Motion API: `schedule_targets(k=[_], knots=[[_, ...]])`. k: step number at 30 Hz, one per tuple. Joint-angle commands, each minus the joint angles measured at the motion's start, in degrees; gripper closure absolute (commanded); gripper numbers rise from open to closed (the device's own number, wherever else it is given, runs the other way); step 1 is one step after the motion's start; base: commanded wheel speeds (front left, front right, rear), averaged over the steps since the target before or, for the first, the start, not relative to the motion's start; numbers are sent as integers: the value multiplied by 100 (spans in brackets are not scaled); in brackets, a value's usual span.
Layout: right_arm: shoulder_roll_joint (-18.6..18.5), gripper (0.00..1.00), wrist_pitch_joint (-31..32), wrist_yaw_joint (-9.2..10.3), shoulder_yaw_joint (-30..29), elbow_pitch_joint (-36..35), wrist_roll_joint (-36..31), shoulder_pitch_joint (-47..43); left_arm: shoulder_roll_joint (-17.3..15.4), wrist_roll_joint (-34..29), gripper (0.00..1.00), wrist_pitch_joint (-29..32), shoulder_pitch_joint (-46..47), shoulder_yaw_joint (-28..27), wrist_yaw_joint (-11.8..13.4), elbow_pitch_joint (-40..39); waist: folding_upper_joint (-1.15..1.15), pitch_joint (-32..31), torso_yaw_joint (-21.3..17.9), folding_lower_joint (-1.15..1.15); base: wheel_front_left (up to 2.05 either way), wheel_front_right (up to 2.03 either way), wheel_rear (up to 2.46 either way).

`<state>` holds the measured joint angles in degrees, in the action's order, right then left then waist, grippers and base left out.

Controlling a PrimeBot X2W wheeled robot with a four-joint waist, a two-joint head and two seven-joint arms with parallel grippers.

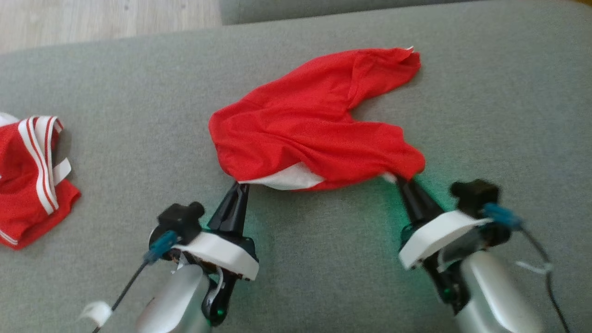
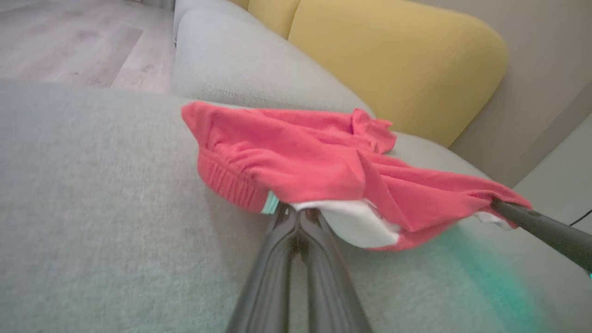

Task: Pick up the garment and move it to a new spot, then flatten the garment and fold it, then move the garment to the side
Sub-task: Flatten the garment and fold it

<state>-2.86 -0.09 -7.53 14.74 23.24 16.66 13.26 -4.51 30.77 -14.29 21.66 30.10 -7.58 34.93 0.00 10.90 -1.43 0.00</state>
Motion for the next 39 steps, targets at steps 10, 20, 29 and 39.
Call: schedule_targets(k=[10,20,29,39], knots=[[-475,100,998,4,-756,-3571,472,-514,-1051,1211,100,896,-673,-537,95,-3623,0,-427,-112,0,0,0,0],[-543,100,1972,4,-987,-4461,1300,410,-1725,1869,100,2350,-222,-1053,622,-5362,0,137,-72,0,0,0,0],[-1101,100,1054,4,-361,-2061,1648,3628,-1510,1738,100,2502,2186,-1312,625,-3452,0,1291,-18,0,0,0,0],[-1273,100,-1275,4,377,-466,1192,5965,-1160,900,100,1148,4172,-1315,416,-1922,0,1543,103,0,0,0,0]])
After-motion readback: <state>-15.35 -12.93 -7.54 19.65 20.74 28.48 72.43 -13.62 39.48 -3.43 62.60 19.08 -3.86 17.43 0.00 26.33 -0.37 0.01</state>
